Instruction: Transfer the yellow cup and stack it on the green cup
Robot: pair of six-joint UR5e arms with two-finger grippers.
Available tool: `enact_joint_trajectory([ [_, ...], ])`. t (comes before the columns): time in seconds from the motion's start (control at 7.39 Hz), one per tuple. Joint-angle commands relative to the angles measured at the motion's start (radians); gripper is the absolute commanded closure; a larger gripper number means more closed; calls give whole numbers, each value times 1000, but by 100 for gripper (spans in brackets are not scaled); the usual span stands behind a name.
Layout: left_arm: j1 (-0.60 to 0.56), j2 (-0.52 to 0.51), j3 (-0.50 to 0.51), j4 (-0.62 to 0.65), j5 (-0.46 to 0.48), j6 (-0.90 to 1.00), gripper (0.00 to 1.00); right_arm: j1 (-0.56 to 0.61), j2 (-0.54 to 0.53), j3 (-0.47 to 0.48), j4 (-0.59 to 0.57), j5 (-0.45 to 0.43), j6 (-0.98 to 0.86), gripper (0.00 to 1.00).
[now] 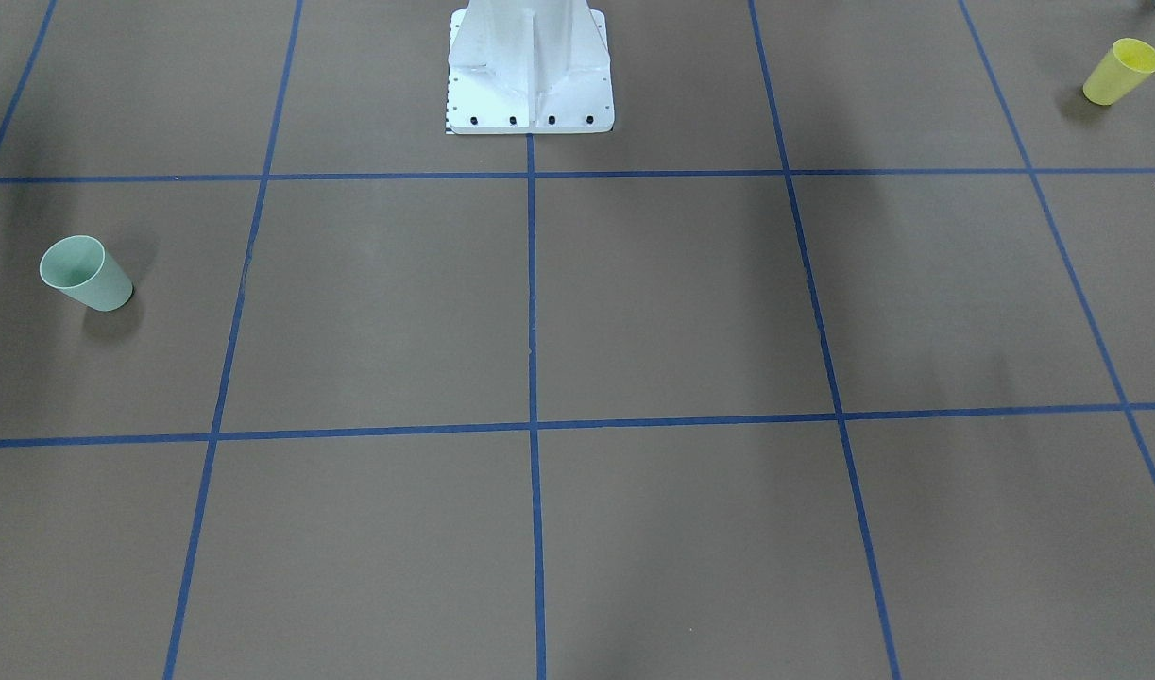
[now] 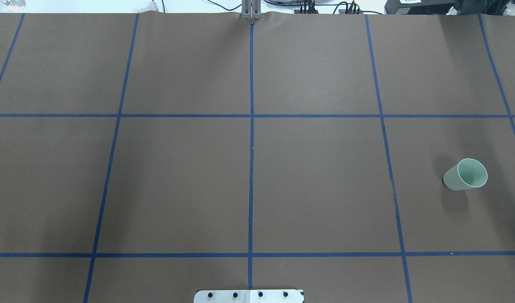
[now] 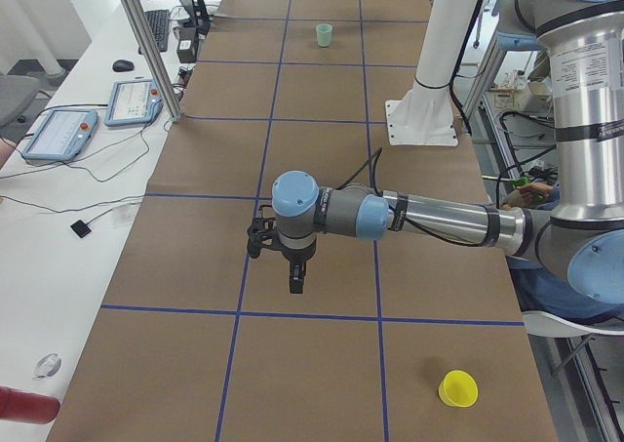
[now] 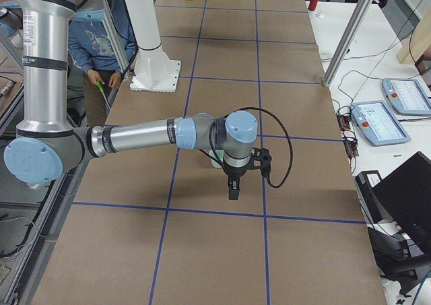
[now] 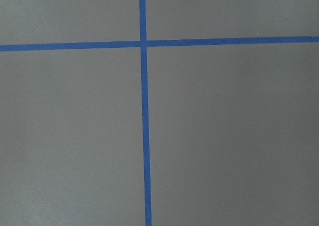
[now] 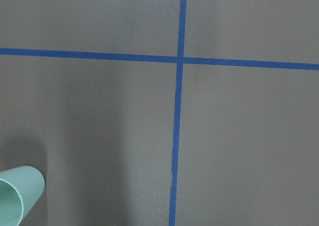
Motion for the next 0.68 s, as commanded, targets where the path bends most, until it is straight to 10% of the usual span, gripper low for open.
enact_joint_trajectory([
  [0.0,1,1,1,-9,0,-93,0,0,-9,1,12,-1,0,0],
  [0.54,102,7,-1,-133,39,-666,0,0,-9,6,17,68,-8,0],
])
